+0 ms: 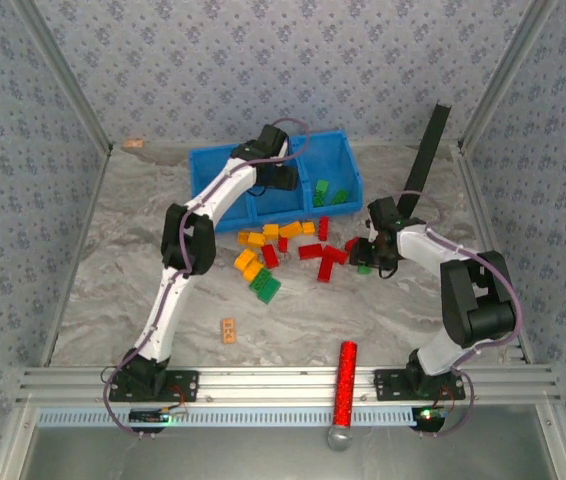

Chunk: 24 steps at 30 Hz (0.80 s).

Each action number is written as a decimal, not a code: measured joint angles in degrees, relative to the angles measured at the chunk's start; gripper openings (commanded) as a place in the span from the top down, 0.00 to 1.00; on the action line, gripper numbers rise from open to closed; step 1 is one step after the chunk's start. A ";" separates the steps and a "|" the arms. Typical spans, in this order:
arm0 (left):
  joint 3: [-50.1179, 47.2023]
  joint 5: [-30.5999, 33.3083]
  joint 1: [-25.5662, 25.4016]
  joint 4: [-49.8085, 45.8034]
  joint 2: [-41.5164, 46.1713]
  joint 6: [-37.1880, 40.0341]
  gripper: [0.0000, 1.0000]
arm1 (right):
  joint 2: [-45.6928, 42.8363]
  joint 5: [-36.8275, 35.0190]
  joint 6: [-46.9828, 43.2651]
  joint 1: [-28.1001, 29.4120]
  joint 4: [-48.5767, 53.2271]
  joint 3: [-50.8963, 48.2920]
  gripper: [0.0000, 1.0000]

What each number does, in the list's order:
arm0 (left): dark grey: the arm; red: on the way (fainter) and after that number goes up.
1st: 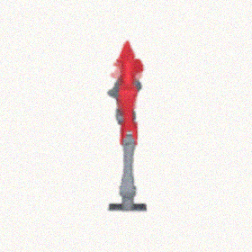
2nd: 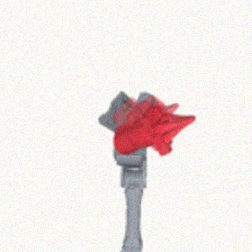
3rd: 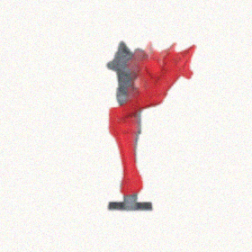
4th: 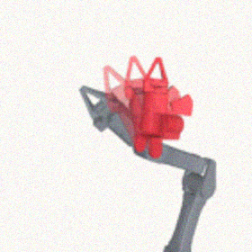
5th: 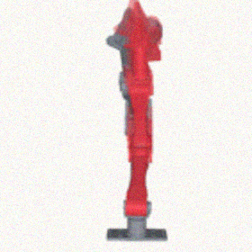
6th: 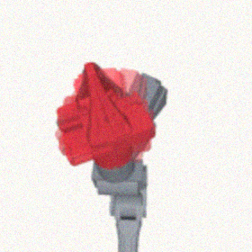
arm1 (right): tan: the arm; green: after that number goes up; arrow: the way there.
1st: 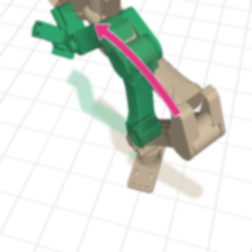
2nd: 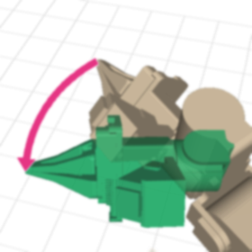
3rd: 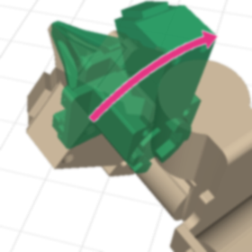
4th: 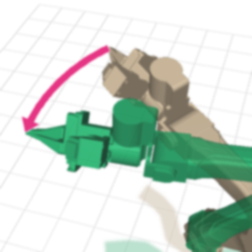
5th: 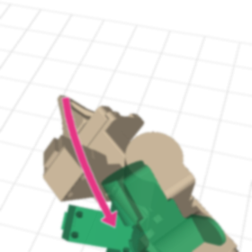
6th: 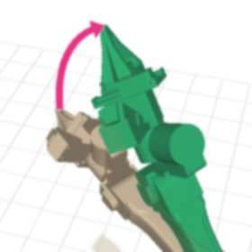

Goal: Sort the legos into containers by color
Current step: Place the lego in the container, then pick up the lego from the center of the table.

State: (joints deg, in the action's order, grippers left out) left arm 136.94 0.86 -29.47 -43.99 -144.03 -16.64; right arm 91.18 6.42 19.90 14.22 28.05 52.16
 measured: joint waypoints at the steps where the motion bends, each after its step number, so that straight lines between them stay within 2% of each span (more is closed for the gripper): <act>1: 0.00 0.00 0.00 0.00 0.00 -0.04 0.24 | 0.02 -0.04 0.04 0.07 -0.02 -0.04 0.56; 10: 0.00 0.04 -0.13 0.04 0.20 -0.44 0.19 | -0.04 -0.20 -0.02 0.09 -0.07 -0.81 0.68; 18: -3.39 -0.79 -0.15 -0.33 3.06 0.66 0.18 | -4.00 -0.17 -0.02 0.20 2.21 -0.35 0.71; 24: -8.57 -1.79 -0.39 -1.22 10.14 2.78 0.17 | -5.46 -0.66 -0.26 0.22 4.70 7.69 0.71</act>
State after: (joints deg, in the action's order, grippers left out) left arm 128.38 -0.93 -29.87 -45.21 -133.88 -13.87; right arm 85.71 5.76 19.64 14.44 32.75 59.86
